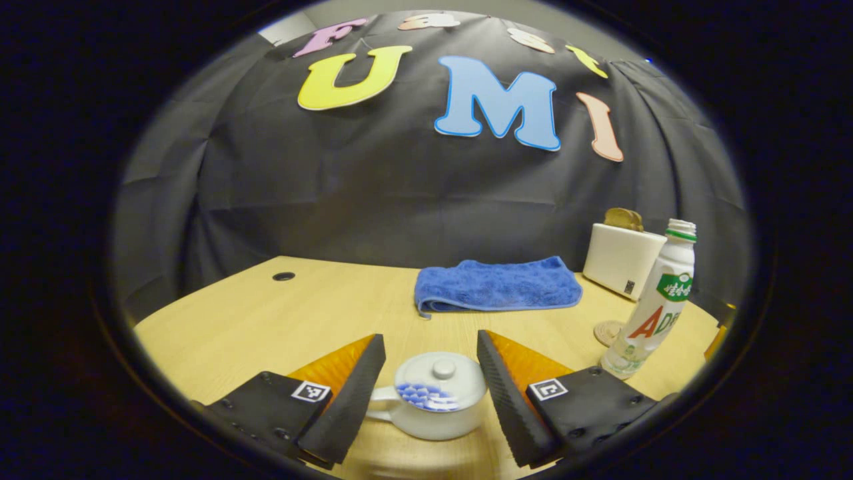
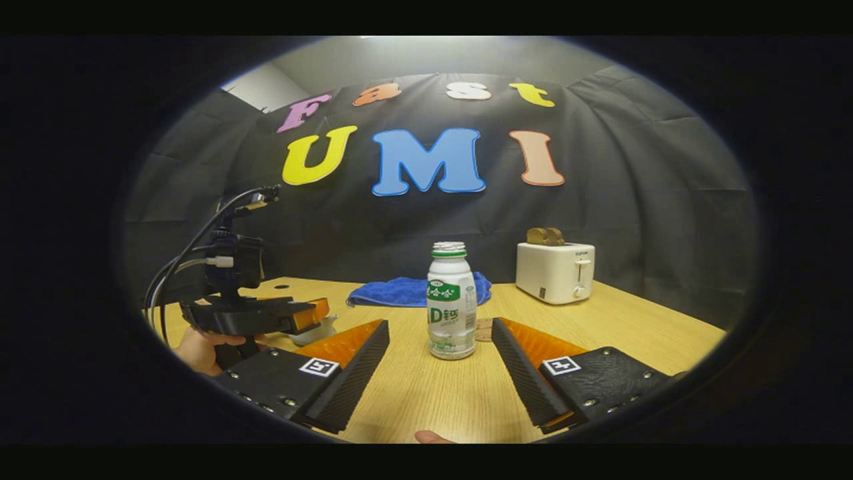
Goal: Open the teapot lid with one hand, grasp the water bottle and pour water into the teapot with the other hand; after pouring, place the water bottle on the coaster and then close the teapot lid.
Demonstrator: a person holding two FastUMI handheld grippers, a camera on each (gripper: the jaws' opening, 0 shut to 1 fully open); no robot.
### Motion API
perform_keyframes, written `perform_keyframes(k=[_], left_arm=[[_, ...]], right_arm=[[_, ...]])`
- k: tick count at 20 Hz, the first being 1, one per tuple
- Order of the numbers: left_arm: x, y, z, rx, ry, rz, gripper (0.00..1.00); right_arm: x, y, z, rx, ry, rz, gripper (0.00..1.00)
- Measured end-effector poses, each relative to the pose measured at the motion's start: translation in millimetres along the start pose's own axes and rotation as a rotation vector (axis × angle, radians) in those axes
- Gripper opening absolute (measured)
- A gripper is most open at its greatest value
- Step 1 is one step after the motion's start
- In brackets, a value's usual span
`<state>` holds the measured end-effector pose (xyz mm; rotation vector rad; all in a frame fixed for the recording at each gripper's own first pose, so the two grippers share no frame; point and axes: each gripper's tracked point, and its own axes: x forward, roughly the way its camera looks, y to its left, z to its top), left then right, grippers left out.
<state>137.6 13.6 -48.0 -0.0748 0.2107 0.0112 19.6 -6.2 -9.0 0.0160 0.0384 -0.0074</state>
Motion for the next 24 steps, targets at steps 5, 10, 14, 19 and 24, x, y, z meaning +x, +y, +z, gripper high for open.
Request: perform_keyframes(k=[5, 10, 14, 19, 24], left_arm=[[-0.6, -2.0, 0.0, 0.033, -0.002, -0.008, 0.73], [-0.4, -0.5, 9.6, 0.104, -0.058, -0.008, 0.62], [-0.9, -2.6, 9.8, 0.101, -0.061, -0.014, 0.24], [1.3, -4.1, 16.0, 0.091, -0.088, -0.054, 0.16], [-19.7, -2.3, 49.4, 0.032, -0.167, -0.076, 0.18]], right_arm=[[-1.2, 1.9, 2.1, 0.008, -0.004, 0.009, 0.95], [-4.2, -1.2, 11.3, -0.015, -0.035, 0.001, 0.95], [-3.7, -0.9, 10.7, -0.013, -0.030, 0.004, 0.95], [0.4, -2.6, 7.7, -0.021, -0.026, 0.013, 0.95], [9.2, -7.2, 11.7, -0.036, -0.048, 0.007, 0.95]])
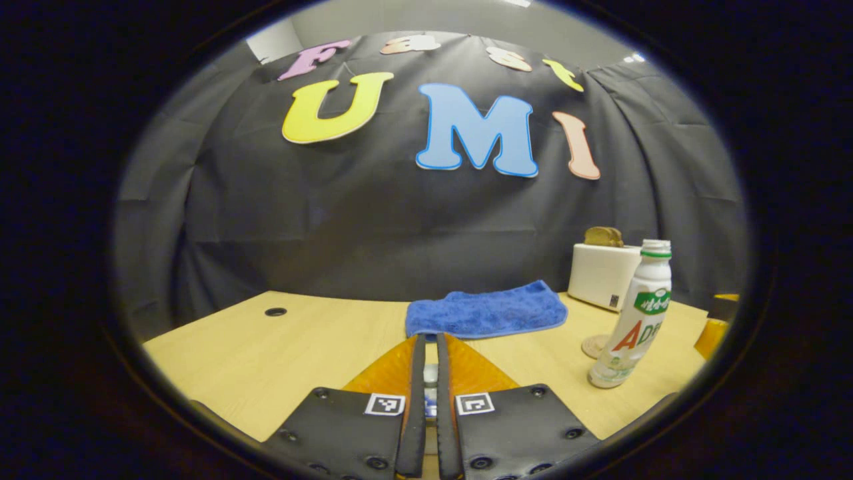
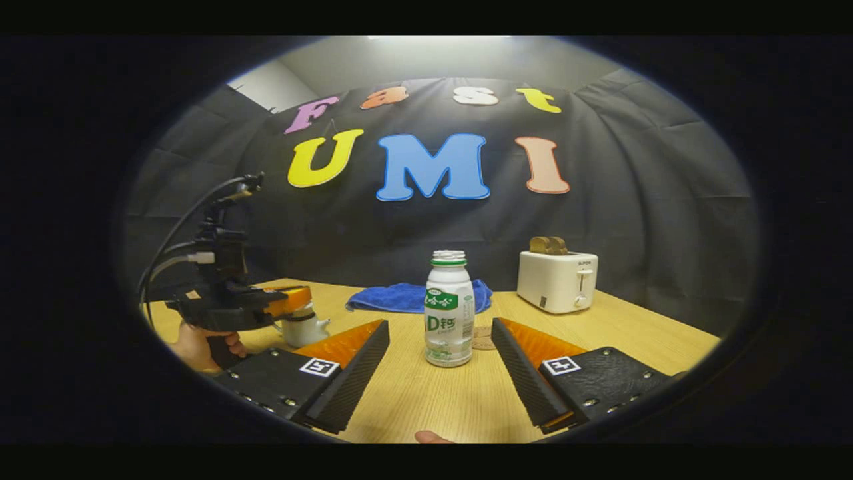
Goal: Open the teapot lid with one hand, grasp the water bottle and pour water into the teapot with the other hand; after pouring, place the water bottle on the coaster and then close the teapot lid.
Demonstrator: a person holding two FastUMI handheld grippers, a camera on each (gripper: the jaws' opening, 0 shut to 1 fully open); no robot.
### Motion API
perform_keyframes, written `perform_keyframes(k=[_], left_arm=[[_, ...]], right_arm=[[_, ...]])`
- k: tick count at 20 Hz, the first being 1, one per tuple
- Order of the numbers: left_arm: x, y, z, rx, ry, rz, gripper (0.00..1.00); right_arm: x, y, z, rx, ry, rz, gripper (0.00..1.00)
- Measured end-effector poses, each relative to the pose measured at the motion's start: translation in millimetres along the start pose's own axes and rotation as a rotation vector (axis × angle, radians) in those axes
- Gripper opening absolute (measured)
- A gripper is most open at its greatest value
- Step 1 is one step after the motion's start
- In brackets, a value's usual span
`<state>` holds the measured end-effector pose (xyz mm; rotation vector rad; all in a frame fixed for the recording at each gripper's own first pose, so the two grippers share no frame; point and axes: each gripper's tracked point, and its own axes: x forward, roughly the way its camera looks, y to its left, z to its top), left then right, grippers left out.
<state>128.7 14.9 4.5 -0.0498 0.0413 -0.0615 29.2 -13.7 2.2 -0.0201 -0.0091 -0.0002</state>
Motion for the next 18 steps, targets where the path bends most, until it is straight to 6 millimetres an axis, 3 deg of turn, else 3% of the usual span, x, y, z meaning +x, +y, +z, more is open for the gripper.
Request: perform_keyframes(k=[5, 10, 16, 18], left_arm=[[-53.1, -2.6, 18.7, -0.049, -0.053, -0.053, 0.16], [-102.8, -12.4, 26.8, -0.053, -0.091, -0.100, 0.17], [-135.5, -28.6, 37.4, -0.026, -0.143, -0.134, 0.18], [-141.8, -29.7, 35.5, -0.029, -0.143, -0.137, 0.13]], right_arm=[[19.6, -10.1, -4.2, -0.007, 0.011, -0.039, 0.95], [51.4, -1.6, -7.8, -0.060, 0.028, -0.047, 0.95], [84.6, -9.4, -11.6, -0.078, 0.021, -0.099, 0.95], [93.7, -8.0, -19.8, -0.066, 0.047, -0.094, 0.95]])
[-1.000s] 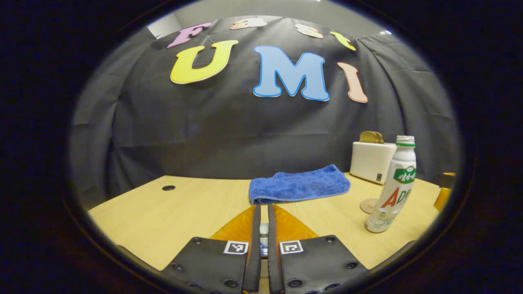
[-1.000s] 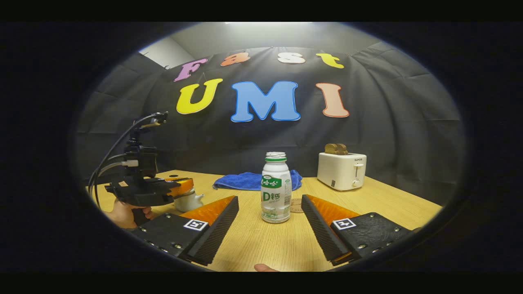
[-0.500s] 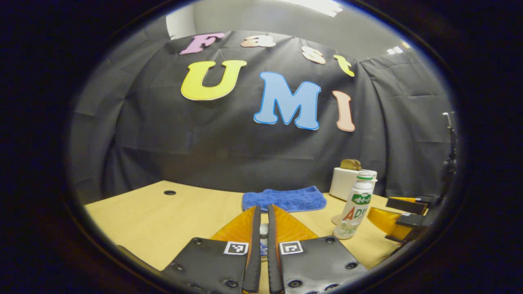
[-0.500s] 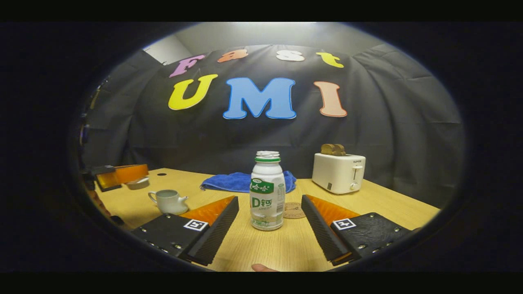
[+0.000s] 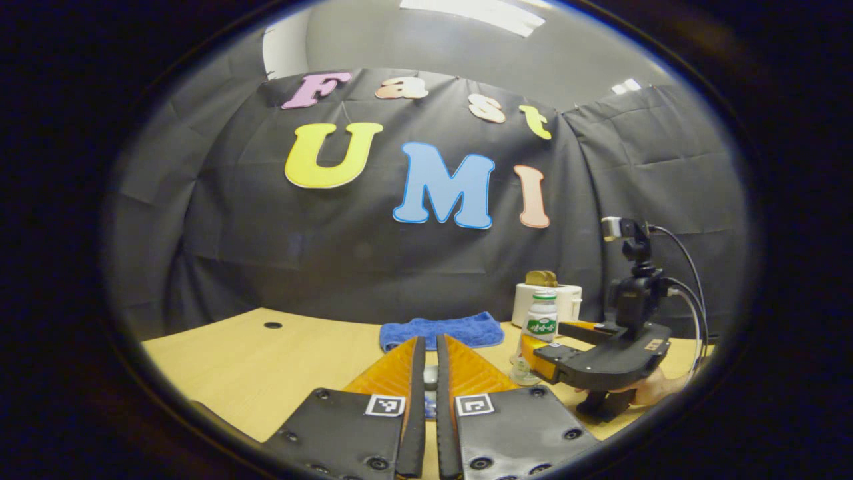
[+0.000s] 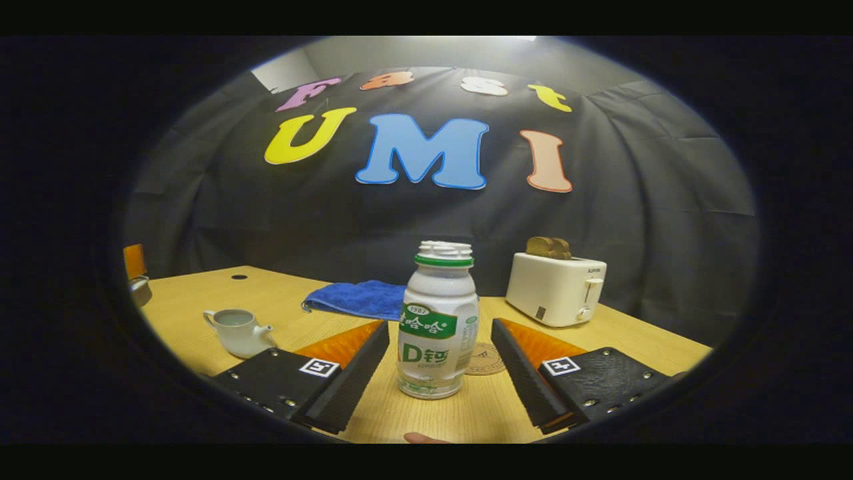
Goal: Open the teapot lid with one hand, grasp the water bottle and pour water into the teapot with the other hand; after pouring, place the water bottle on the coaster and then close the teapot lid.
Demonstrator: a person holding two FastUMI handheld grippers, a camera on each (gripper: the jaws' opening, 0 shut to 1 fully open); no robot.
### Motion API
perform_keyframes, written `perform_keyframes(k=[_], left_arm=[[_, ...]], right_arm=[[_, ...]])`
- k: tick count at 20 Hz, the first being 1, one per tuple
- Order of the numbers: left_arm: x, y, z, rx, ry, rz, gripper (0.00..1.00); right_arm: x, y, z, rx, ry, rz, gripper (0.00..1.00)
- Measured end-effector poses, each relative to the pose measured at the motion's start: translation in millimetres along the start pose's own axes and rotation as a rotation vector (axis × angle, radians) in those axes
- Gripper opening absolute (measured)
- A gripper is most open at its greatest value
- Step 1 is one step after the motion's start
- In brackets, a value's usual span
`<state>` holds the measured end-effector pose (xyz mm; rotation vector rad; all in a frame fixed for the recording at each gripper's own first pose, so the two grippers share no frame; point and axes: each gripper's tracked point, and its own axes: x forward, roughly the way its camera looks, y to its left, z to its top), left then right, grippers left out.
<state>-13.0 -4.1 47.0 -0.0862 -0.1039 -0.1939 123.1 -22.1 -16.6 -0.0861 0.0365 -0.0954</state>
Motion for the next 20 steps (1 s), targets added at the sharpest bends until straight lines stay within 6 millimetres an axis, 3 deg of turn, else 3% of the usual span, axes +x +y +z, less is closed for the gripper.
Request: perform_keyframes(k=[4, 7, 8, 9, 10, 11, 16, 20], left_arm=[[-6.9, 0.5, 3.0, -0.004, -0.001, 0.000, 0.17], [-16.9, -2.6, 12.8, -0.005, -0.017, -0.007, 0.17], [-21.8, -2.4, 17.2, 0.003, -0.027, -0.005, 0.14], [-27.1, -3.2, 19.9, 0.012, -0.038, -0.005, 0.17], [-30.9, -3.6, 22.8, 0.022, -0.048, -0.005, 0.17], [-34.4, -4.0, 23.9, 0.029, -0.056, -0.006, 0.17], [-53.6, -14.6, 7.0, -0.015, -0.018, -0.056, 0.14], [-67.8, -5.9, -5.2, -0.020, 0.001, -0.047, 0.18]], right_arm=[[18.8, -5.2, -7.3, 0.000, 0.036, -0.019, 0.95], [31.9, 2.5, -29.6, 0.040, 0.154, 0.049, 0.93], [37.1, 3.5, -33.7, 0.076, 0.168, 0.060, 0.86], [37.5, 0.9, -30.9, 0.097, 0.166, 0.052, 0.77], [37.5, -2.5, -29.3, 0.092, 0.164, 0.043, 0.61], [39.9, -3.7, -30.2, 0.072, 0.159, 0.043, 0.75], [30.0, 9.7, -19.6, -0.033, 0.144, 0.084, 0.75], [21.9, 22.1, -8.1, -0.209, 0.109, 0.098, 0.75]])
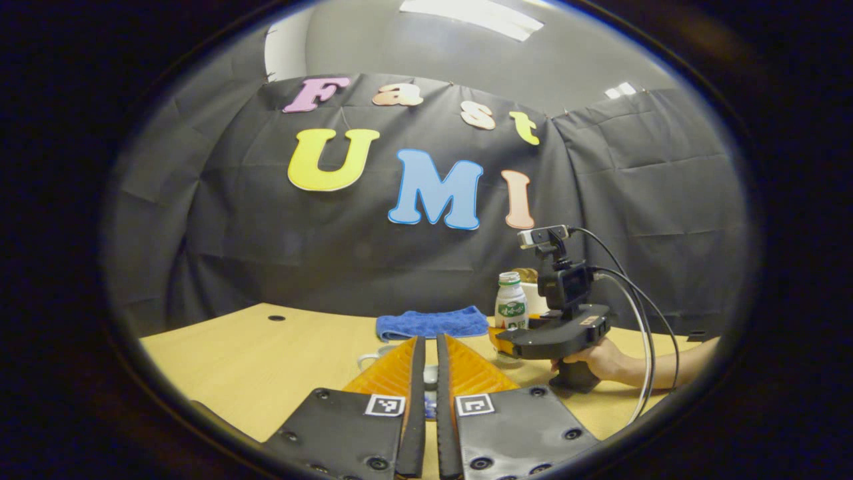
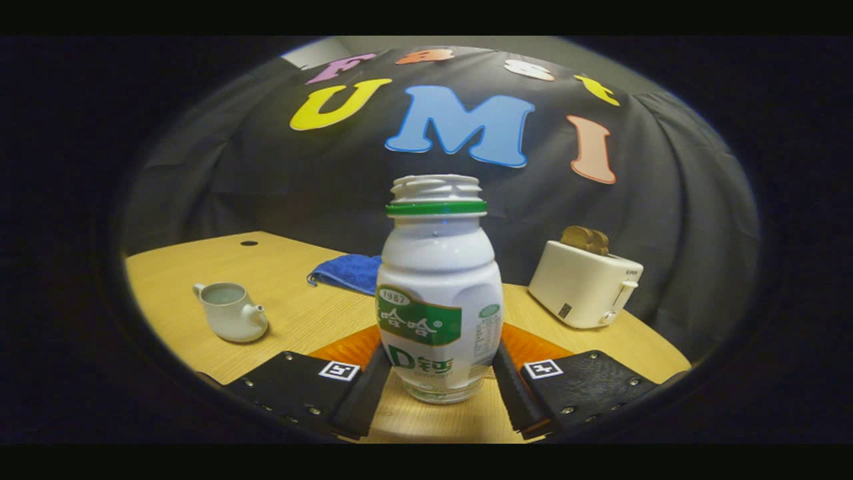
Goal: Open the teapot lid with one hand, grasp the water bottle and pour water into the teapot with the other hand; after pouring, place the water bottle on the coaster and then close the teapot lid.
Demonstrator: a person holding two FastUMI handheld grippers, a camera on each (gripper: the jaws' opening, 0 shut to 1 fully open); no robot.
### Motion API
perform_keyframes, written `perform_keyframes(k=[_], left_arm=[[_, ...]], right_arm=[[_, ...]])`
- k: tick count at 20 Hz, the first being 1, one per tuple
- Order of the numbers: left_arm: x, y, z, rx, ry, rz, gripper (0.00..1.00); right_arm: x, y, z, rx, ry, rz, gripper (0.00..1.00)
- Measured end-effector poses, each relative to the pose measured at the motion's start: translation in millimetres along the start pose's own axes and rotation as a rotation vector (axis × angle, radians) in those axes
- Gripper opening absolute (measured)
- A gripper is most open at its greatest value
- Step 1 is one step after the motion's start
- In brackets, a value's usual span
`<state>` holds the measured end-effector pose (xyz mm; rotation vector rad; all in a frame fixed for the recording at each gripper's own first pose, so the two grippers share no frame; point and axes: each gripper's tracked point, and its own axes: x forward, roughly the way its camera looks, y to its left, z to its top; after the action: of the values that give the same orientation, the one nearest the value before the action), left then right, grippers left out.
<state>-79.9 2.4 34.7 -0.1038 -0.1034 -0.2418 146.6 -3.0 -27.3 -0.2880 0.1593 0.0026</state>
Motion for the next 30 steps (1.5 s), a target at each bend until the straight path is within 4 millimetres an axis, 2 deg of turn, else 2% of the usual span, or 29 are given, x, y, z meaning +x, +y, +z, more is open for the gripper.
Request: perform_keyframes(k=[5, 9, 10, 12, 13, 14, 15, 16, 18, 20, 23, 25, 26, 27, 28, 30], left_arm=[[-22.3, -6.9, -13.5, 0.006, 0.021, -0.015, 0.17], [-32.8, -1.5, -18.4, 0.057, 0.027, 0.018, 0.17], [-32.7, -1.6, -18.6, 0.056, 0.029, 0.017, 0.14], [-34.3, 0.4, -16.9, 0.054, 0.024, 0.021, 0.14], [-35.4, 2.3, -15.6, 0.054, 0.020, 0.024, 0.17], [-35.0, 3.9, -14.4, 0.055, 0.019, 0.027, 0.13], [-34.6, 5.4, -15.0, 0.055, 0.018, 0.029, 0.17], [-34.1, 7.5, -15.3, 0.053, 0.019, 0.031, 0.14], [-33.7, 9.7, -15.3, 0.046, 0.020, 0.029, 0.13], [-34.2, 11.6, -17.2, 0.042, 0.025, 0.032, 0.17], [-33.4, 12.5, -18.5, 0.036, 0.029, 0.029, 0.17], [-33.6, 11.4, -19.7, 0.038, 0.032, 0.027, 0.17], [-33.9, 10.6, -18.8, 0.034, 0.033, 0.024, 0.13], [-33.7, 10.3, -20.3, 0.031, 0.034, 0.021, 0.17], [-33.3, 10.6, -21.0, 0.033, 0.037, 0.022, 0.13], [-33.1, 13.9, -22.9, 0.035, 0.040, 0.028, 0.14]], right_arm=[[-1.1, 15.4, 6.8, -0.233, -0.023, -0.009, 0.75], [3.2, 29.4, 11.6, -0.359, -0.029, -0.004, 0.75], [5.5, 33.2, 12.1, -0.394, -0.028, -0.003, 0.75], [10.8, 38.7, 14.4, -0.469, -0.032, -0.008, 0.75], [13.0, 40.0, 15.5, -0.507, -0.034, -0.015, 0.75], [16.8, 40.2, 17.2, -0.541, -0.038, -0.024, 0.75], [19.5, 40.8, 19.1, -0.571, -0.043, -0.032, 0.75], [22.1, 42.0, 20.9, -0.599, -0.046, -0.038, 0.75], [25.7, 45.0, 23.0, -0.645, -0.052, -0.047, 0.75], [27.0, 48.5, 25.4, -0.688, -0.058, -0.052, 0.75], [36.2, 57.0, 27.1, -0.783, -0.072, -0.051, 0.75], [37.2, 62.1, 25.7, -0.831, -0.078, -0.039, 0.72], [39.3, 65.7, 23.7, -0.839, -0.078, -0.025, 0.72], [40.5, 68.3, 21.8, -0.848, -0.076, -0.018, 0.72], [41.0, 68.7, 22.8, -0.865, -0.080, -0.027, 0.72], [41.7, 67.4, 30.5, -0.937, -0.105, -0.060, 0.72]])
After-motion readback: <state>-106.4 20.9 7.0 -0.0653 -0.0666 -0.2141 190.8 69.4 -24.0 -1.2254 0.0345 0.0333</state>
